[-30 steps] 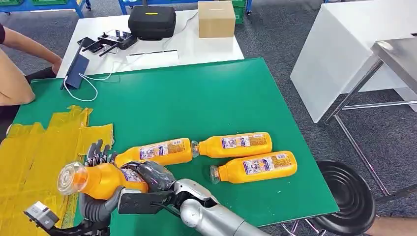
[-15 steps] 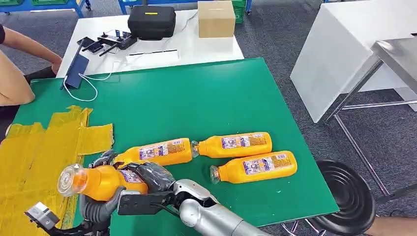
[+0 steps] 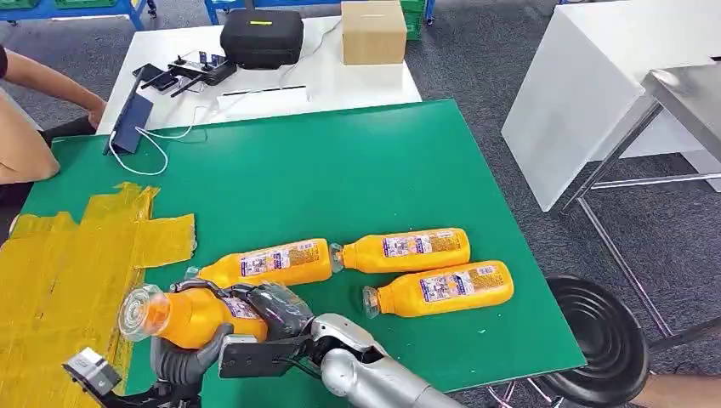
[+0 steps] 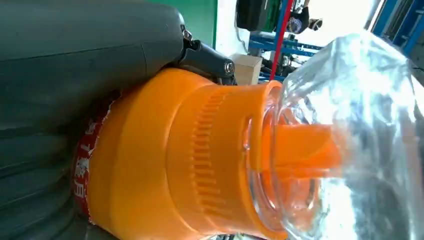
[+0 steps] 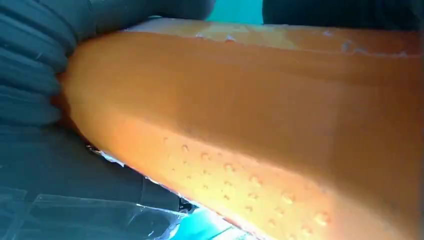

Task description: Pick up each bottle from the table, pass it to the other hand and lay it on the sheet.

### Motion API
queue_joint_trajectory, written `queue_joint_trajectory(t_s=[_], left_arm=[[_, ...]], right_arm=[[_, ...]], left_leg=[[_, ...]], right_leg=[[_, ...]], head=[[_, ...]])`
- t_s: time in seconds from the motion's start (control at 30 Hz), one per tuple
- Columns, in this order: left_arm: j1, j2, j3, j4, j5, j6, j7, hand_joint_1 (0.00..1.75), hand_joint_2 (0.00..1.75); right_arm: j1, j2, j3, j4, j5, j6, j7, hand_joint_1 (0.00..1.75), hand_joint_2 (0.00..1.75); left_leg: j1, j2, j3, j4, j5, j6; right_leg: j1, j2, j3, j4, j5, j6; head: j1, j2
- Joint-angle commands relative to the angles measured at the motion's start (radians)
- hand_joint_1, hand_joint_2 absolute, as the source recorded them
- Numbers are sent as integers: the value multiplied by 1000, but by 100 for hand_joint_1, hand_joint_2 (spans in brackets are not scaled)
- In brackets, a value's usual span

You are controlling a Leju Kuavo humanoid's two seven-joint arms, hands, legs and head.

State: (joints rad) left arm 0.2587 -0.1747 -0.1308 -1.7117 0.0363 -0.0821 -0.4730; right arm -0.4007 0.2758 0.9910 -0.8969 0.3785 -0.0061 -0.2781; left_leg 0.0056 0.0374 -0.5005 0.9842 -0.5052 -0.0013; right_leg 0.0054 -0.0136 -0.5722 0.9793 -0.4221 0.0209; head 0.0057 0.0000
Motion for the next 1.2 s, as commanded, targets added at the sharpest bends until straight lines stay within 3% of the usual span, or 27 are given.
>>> queue_joint_trajectory(t_s=[0.03,0.13,0.17,0.2,0.43,1.1,1.2], left_arm=[[-72,-22,-67,15,0,15,-8,175,175],[-48,-9,-45,-22,4,22,-20,175,175],[-39,-5,-33,-34,5,22,-23,175,175],[-29,-5,-20,-46,5,22,-25,175,175],[-22,-14,96,-108,-132,115,-89,175,175],[-26,-13,101,-115,-130,113,-87,175,175],[-56,-38,157,-158,-303,350,-159,175,175]], right_arm=[[117,-84,-2,-97,56,-42,9,175,175],[113,-93,-47,-171,65,-76,30,175,175],[108,-93,-62,-190,63,-80,32,31,175],[105,-96,-75,-211,56,-72,40,0,175],[129,-155,-162,-362,37,-77,27,0,175],[133,-156,-163,-364,37,-78,27,0,175],[133,-169,-176,-376,39,-84,31,0,175]], left_leg=[[0,-9,0,-1,1,0],[1,-11,0,-1,1,1],[0,-7,-1,0,1,0],[0,-8,-1,0,0,0],[0,-4,-2,0,0,0],[0,-7,-1,0,0,0],[0,-5,-1,0,0,0]], right_leg=[[0,-6,3,-2,-1,1],[0,-7,4,-2,-1,1],[0,-5,1,-1,-1,1],[0,-4,1,-1,-1,1],[0,-2,0,0,0,1],[-1,-2,2,0,0,1],[-1,-1,1,0,0,1]], head=[[0,0],[0,0],[0,0],[0,0],[0,0],[0,0],[0,0]])
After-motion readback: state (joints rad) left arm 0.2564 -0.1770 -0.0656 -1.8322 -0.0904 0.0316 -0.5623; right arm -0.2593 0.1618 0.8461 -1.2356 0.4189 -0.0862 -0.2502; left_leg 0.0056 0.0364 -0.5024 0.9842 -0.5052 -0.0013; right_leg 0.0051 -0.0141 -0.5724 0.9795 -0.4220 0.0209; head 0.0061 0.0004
